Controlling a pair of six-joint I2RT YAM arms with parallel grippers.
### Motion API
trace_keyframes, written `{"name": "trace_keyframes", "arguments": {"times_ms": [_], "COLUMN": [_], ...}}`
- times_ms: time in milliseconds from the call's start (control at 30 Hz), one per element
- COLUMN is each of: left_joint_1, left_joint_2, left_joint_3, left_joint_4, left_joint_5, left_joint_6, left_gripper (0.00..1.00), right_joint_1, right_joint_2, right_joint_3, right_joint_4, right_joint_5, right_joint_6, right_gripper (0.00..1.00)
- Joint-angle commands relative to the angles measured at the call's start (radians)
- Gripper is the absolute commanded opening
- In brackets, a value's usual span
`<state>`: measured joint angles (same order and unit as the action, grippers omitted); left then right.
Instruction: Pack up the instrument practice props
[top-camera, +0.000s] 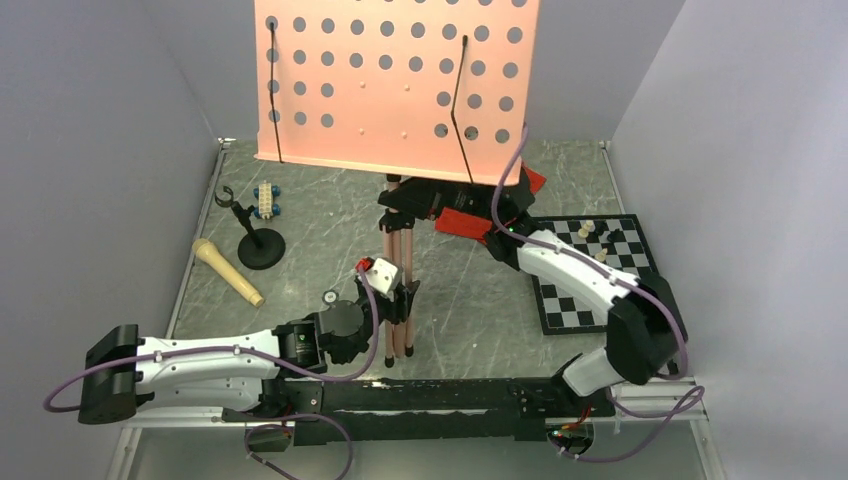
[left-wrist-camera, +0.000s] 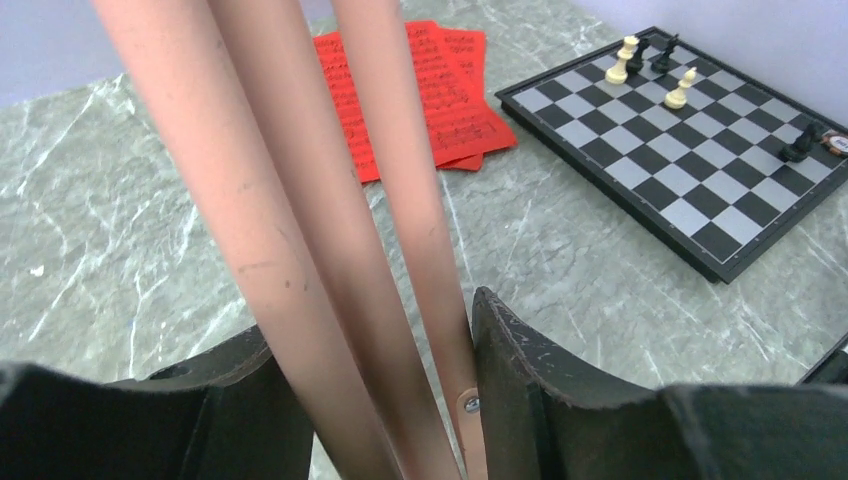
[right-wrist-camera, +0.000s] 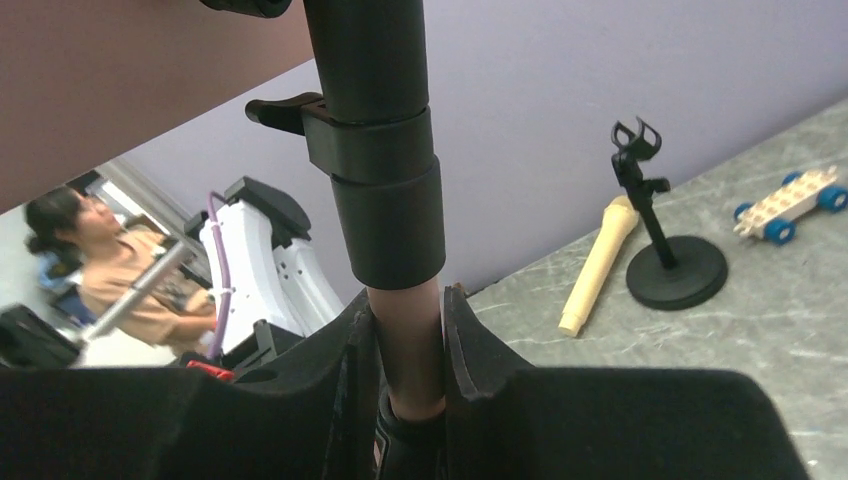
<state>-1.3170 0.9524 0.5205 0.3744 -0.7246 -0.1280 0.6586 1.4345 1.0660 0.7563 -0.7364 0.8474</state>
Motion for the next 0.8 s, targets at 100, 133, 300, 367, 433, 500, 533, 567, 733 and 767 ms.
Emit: {"name": "trace_keyframes", "arguments": {"times_ms": [100,133,300,367,433,500,533,567,733,767], "left_joint_1": [-0.011,-0.011,-0.011,-0.011,-0.011,-0.011,-0.011,-0.011,-0.011,-0.011], "left_joint_2": [0.015,0.023,0.053,0.071,0.102,0.138,0.158,0.182,0.291,0.307], "left_joint_3": [0.018,0.013,-0.059,-0.096,-0.129,-0.144,-0.152,-0.156,-0.173,-0.178], "left_joint_4": [-0.059,-0.061,0.004,0.047,0.075,0.084,0.092,0.092,0.103,0.108], "left_joint_5": [0.026,0.025,0.034,0.040,0.043,0.038,0.034,0.030,0.002,-0.004], "left_joint_6": [0.018,0.003,-0.061,-0.086,-0.114,-0.144,-0.158,-0.178,-0.269,-0.285], "left_gripper": [0.00,0.00,0.00,0.00,0.00,0.00,0.00,0.00,0.00,0.00], "right_joint_1": [-0.031,-0.031,-0.035,-0.040,-0.040,-0.041,-0.040,-0.041,-0.040,-0.040], "right_joint_2": [0.159,0.170,0.207,0.230,0.249,0.271,0.283,0.296,0.365,0.376], "right_joint_3": [0.062,0.057,0.033,0.009,-0.015,-0.032,-0.043,-0.053,-0.097,-0.098], "right_joint_4": [0.261,0.266,0.232,0.235,0.238,0.236,0.240,0.250,0.313,0.314], "right_joint_5": [-0.011,-0.013,-0.015,-0.016,-0.014,-0.013,-0.011,-0.009,-0.003,-0.001], "right_joint_6": [0.396,0.399,0.353,0.342,0.322,0.301,0.294,0.292,0.312,0.311], "right_gripper": [0.00,0.00,0.00,0.00,0.00,0.00,0.00,0.00,0.00,0.00]}}
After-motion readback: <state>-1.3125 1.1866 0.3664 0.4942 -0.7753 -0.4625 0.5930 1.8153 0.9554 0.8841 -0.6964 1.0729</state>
